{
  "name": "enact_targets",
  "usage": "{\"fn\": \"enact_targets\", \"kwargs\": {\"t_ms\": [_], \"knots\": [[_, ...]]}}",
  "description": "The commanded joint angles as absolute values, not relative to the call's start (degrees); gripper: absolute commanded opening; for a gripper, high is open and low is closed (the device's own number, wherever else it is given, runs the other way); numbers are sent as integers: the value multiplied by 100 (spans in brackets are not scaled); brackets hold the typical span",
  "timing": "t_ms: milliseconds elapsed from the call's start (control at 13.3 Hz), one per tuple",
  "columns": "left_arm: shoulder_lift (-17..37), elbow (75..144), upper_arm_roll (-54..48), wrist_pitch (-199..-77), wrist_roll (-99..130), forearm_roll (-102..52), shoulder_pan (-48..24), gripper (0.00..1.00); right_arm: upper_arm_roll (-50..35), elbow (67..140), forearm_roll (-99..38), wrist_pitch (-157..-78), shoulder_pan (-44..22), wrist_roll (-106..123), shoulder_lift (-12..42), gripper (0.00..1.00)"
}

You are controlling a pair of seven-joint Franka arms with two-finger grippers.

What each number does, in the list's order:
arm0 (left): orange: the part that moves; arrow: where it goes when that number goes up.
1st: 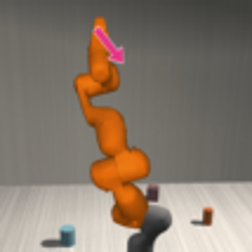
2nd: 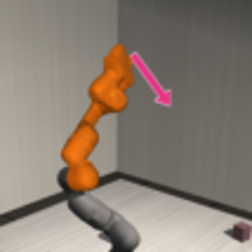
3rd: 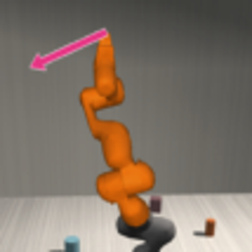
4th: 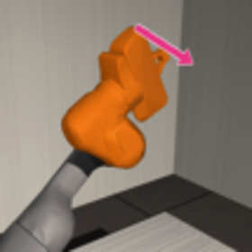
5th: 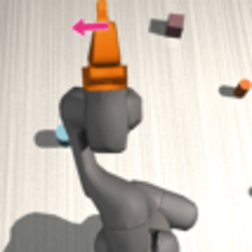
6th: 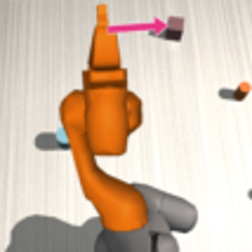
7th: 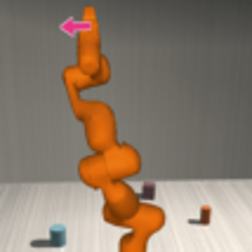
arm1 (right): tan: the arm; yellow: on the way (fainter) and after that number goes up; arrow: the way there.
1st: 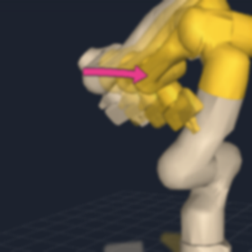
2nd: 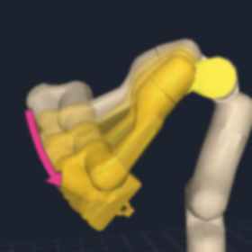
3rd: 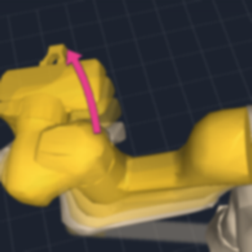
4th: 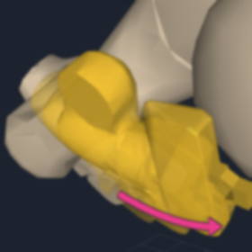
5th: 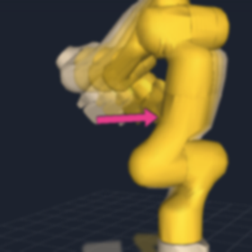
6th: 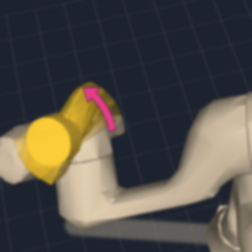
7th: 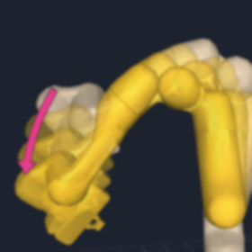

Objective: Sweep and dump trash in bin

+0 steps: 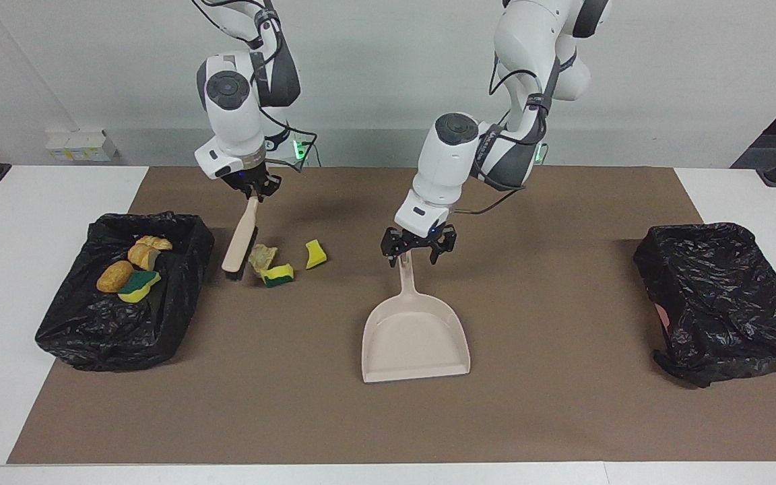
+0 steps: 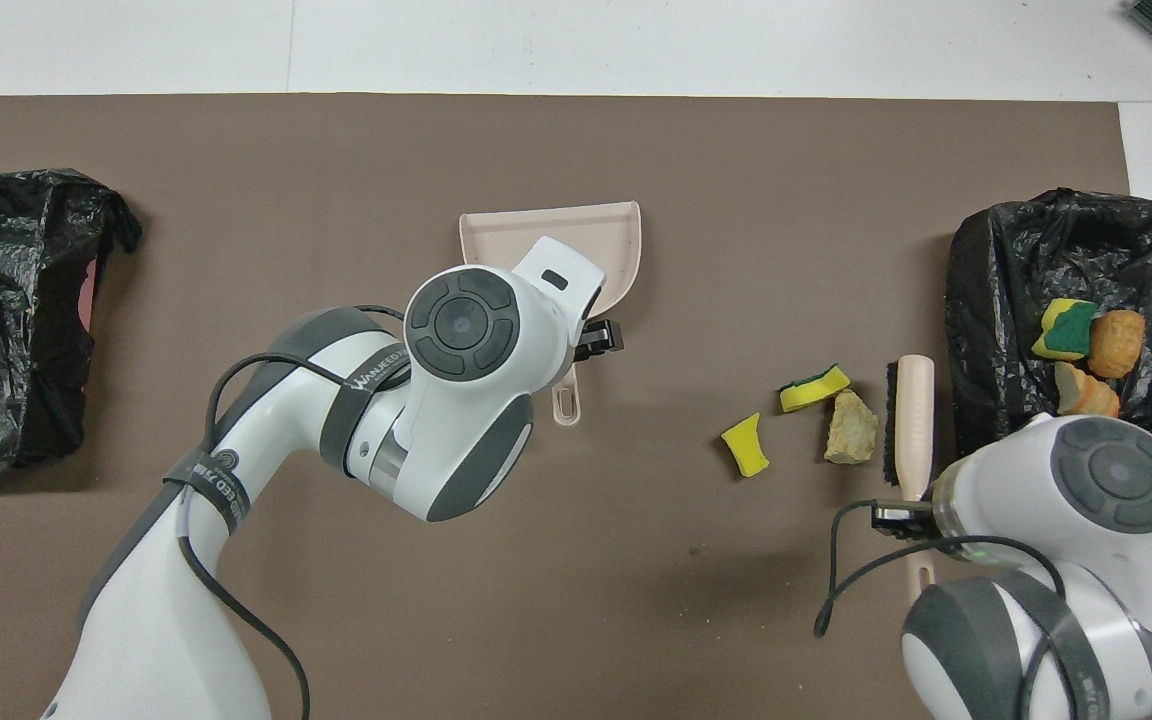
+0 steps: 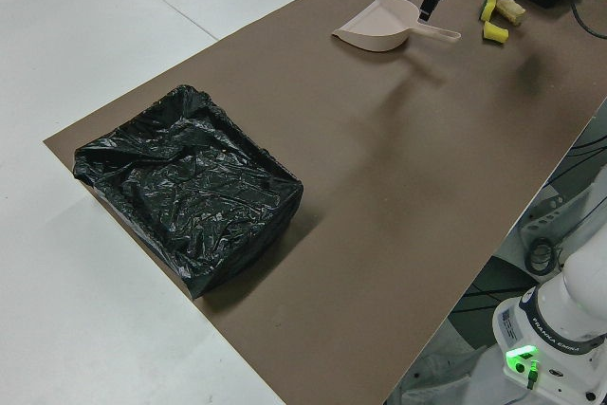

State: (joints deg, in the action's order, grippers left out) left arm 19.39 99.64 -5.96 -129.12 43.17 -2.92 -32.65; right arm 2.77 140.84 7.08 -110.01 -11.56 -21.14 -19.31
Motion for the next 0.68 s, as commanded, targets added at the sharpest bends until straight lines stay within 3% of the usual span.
{"fn": "enact_targets", "kwargs": {"t_ms": [0, 151, 452, 527, 602], "knots": [[1924, 10300, -492, -13157, 4333, -317, -3428, 100, 202, 14957, 800, -11511, -1063, -1995, -2540, 0], [2249, 10266, -483, -13358, 4307, -194, -3682, 100, 202, 15265, 800, -11995, -976, -1995, -2488, 0], [2311, 10064, -448, -13280, 4263, 210, -3674, 100, 185, 15284, 800, -12269, -1072, -2047, -2155, 0], [2312, 10063, -440, -13280, 4263, 220, -3674, 95, 176, 15267, 791, -12357, -1142, -2065, -2092, 0], [2312, 10063, -439, -13211, 4254, 307, -3674, 74, 176, 15223, 748, -12357, -1299, -2065, -2022, 0]]}}
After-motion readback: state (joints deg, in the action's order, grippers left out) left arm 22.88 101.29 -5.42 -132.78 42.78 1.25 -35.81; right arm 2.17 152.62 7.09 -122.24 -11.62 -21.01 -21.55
